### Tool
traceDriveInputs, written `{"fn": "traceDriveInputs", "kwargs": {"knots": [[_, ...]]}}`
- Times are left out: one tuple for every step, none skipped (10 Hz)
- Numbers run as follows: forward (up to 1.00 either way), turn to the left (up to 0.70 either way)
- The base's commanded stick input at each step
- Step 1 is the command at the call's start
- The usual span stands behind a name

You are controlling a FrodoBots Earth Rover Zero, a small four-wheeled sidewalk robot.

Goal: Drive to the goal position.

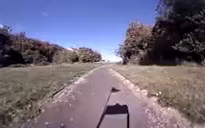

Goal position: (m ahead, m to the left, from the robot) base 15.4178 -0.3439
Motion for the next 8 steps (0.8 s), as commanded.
{"fn": "traceDriveInputs", "kwargs": {"knots": [[1.00,0.28],[1.00,0.35],[1.00,0.37],[1.00,0.31],[1.00,0.21],[1.00,0.04],[1.00,0.01],[1.00,0.01]]}}
